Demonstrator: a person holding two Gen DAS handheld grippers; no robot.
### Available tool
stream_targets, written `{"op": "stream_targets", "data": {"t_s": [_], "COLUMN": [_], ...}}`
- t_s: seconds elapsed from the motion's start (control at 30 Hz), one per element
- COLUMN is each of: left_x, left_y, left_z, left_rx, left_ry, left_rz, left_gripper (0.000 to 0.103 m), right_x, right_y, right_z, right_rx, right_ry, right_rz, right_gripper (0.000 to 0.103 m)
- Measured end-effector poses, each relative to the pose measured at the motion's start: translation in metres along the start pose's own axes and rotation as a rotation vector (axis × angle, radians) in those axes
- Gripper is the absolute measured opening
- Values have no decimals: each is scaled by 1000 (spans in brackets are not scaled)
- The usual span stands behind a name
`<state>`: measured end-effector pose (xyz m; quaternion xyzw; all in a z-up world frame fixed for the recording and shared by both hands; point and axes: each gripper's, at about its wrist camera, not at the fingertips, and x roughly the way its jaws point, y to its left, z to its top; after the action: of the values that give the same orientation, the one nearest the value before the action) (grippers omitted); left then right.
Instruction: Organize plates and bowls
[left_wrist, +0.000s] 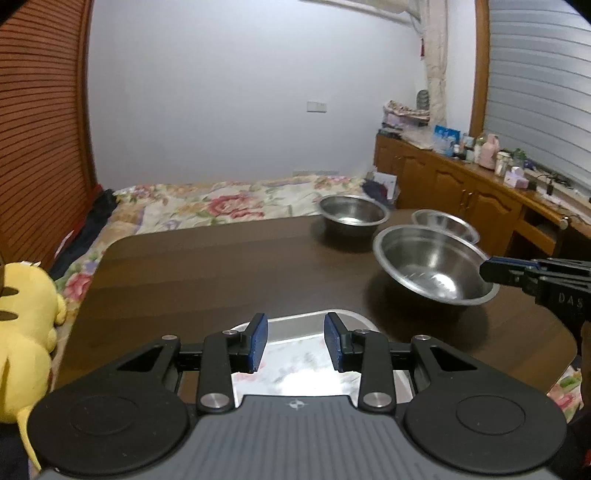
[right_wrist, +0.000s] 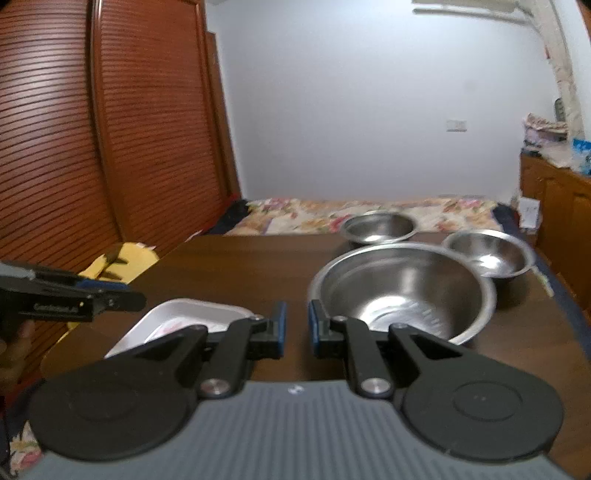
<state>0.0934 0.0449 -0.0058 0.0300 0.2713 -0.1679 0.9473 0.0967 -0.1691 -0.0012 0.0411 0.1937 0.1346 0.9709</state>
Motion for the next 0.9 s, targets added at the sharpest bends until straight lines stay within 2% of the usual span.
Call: {"op": "stream_targets", "data": {"t_s": [0.43, 0.67, 0.7, 0.73, 0.77, 0.8, 0.9], "left_x": [37, 66, 69, 72, 75, 77, 82], "left_y": [-34, -50, -52, -53, -55, -56, -62], "left_z": [11, 16, 17, 18, 20, 21, 25], "left_rx": [29, 47, 47, 48, 48, 48, 46], "left_ry": [8, 25, 26, 26, 24, 23, 18], "left_rz": [-41, -52, -55, -58, -61, -63, -72], "left_gripper": [37, 43, 43, 43, 43, 43, 47], "right_x": [-5, 3, 3, 5, 7, 9, 13], "right_y": [-53, -71, -74, -77, -79, -80, -84], "right_z": [2, -2, -2, -2, -2, -2, -4], "right_rx": [47, 54, 58, 61, 64, 61, 43], "right_ry": [-28, -14, -10, -6, -8, -10, -3], "right_rz": [-115, -162, -166, -172, -180, -190, -212], "right_gripper": [16, 17, 22, 35, 41, 44, 44]}}
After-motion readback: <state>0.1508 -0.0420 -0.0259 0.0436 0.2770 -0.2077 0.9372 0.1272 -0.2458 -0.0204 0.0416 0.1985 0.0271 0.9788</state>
